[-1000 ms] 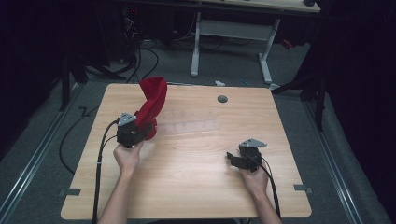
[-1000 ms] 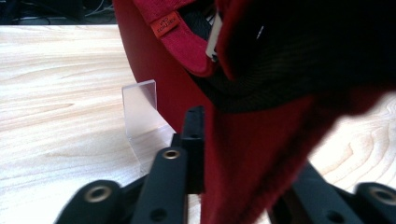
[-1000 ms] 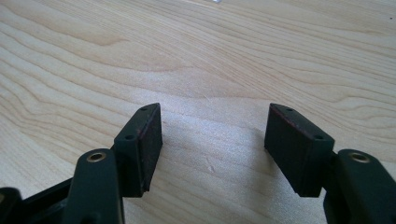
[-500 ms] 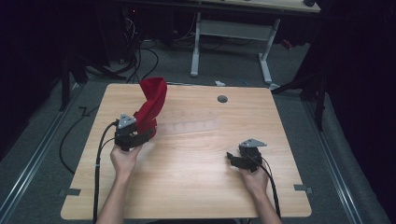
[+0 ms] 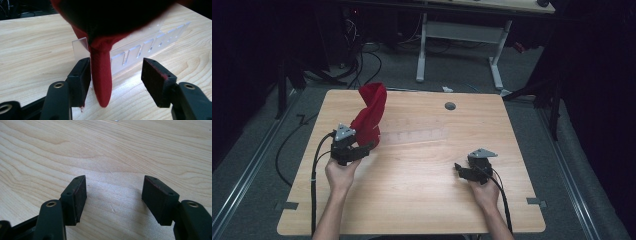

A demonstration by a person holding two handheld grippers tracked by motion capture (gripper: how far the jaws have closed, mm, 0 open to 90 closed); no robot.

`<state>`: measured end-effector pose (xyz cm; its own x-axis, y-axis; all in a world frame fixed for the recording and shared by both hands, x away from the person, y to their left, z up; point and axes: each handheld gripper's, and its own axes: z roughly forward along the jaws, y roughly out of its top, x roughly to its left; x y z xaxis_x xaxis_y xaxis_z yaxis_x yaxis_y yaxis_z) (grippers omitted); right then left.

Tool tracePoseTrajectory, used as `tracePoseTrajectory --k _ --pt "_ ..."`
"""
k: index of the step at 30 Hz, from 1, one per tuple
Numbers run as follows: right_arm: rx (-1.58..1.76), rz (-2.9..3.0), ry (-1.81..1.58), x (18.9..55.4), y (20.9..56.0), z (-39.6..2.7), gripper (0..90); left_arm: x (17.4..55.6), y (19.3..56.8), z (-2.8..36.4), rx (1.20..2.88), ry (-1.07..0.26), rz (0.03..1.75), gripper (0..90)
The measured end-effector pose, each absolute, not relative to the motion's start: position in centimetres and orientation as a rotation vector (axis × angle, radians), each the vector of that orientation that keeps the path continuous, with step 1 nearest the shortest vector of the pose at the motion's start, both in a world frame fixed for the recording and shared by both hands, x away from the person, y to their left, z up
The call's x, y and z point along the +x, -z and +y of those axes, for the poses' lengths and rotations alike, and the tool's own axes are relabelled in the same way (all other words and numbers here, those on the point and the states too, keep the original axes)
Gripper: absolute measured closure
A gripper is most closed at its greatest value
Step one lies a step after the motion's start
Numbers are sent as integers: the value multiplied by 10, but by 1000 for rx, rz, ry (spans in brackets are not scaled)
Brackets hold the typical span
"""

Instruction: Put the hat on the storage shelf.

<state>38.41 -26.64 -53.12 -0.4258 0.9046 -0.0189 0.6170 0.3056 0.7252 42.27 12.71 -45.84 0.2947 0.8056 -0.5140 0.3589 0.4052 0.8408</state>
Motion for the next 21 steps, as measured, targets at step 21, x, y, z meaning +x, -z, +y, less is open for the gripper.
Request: tracePoseTrajectory --k 21 --pt "1353 2153 -909 384 531 -266 367 401 458 142 1172 -382 1304 404"
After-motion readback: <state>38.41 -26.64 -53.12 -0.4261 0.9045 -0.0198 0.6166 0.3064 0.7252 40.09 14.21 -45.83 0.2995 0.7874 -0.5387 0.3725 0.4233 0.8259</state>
